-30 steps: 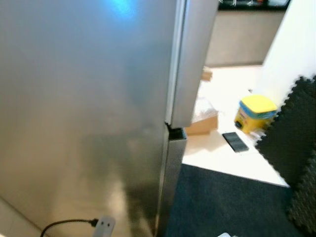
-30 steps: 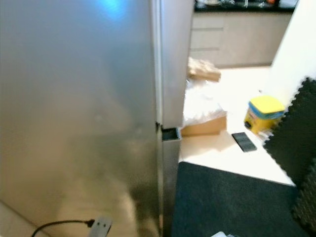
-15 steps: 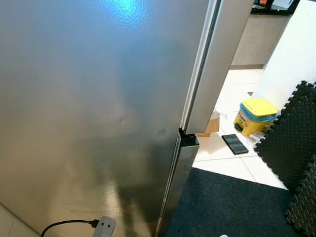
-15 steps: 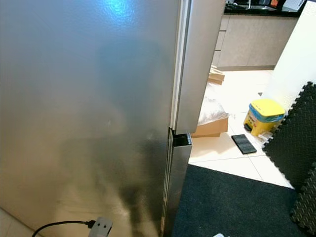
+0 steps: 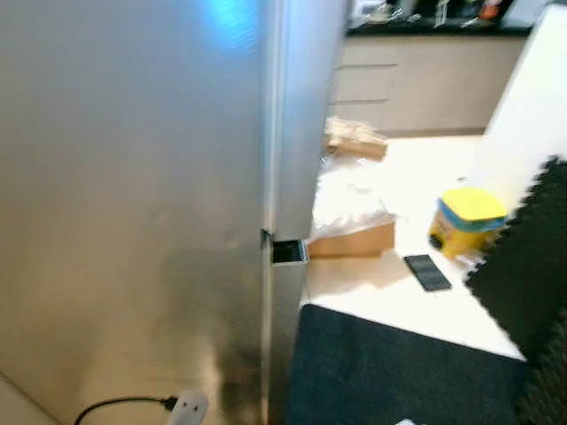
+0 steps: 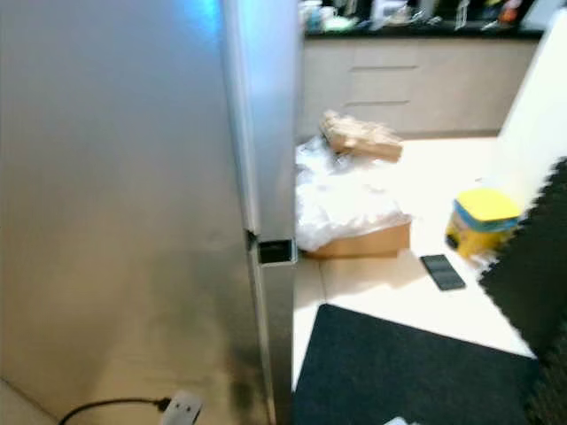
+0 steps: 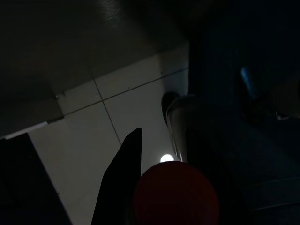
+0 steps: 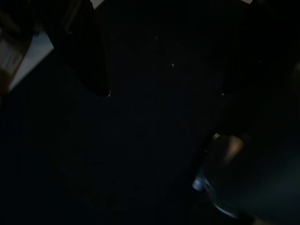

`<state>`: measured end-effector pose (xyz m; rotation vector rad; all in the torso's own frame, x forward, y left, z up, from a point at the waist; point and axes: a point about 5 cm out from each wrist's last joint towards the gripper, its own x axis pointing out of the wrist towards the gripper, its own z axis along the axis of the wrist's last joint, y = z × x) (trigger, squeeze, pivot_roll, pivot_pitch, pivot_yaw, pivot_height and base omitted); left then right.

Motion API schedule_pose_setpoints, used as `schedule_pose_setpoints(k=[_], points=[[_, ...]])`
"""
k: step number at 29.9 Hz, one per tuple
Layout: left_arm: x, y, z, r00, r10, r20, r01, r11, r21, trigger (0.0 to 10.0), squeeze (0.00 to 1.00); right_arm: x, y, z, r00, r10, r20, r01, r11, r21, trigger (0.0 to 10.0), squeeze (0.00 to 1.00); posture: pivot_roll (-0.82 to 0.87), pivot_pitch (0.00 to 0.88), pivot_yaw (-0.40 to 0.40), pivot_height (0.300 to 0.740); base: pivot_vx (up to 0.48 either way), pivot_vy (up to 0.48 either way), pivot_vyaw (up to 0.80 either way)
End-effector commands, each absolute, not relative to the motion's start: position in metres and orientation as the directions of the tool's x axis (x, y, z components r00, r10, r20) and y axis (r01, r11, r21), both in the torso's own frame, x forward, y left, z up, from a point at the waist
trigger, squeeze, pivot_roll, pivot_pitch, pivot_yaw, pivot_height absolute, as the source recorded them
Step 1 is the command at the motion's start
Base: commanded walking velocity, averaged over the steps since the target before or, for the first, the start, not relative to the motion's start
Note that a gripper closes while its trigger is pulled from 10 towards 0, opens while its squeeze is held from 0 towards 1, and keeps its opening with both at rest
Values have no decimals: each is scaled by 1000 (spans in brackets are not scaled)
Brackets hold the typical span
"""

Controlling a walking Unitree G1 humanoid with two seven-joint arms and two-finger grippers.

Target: Restocking fridge

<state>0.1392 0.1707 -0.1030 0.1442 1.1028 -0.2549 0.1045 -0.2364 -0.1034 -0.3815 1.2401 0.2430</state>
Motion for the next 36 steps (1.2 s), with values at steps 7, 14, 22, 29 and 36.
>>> schedule_pose_setpoints(k=[7, 14, 22, 29, 36], points=[[131, 167, -106, 387, -147, -910, 279, 960, -37, 10000, 0, 104, -234, -104, 311, -35, -950, -375, 914, -156, 10000, 0, 34, 0, -26, 740, 0, 0, 0], [132, 168, -106, 390, -135, -911, 271, 962, -27, 10000, 0, 104, -235, -104, 312, -42, -949, -369, 915, -162, 10000, 0, 34, 0, -25, 740, 0, 0, 0], [130, 169, -107, 384, -130, -914, 246, 969, -34, 10000, 0, 104, -235, -104, 311, -43, -949, -372, 914, -163, 10000, 0, 35, 0, -26, 740, 0, 0, 0], [129, 168, -107, 373, -131, -918, 254, 966, -35, 10000, 0, 103, -234, -105, 310, -41, -950, -373, 914, -161, 10000, 0, 38, 0, -28, 740, -143, 0, 0], [129, 168, -107, 370, -132, -920, 268, 963, -30, 10000, 0, 103, -234, -105, 307, -41, -951, -372, 914, -160, 10000, 0, 35, 0, -25, 740, -294, 0, 0]])
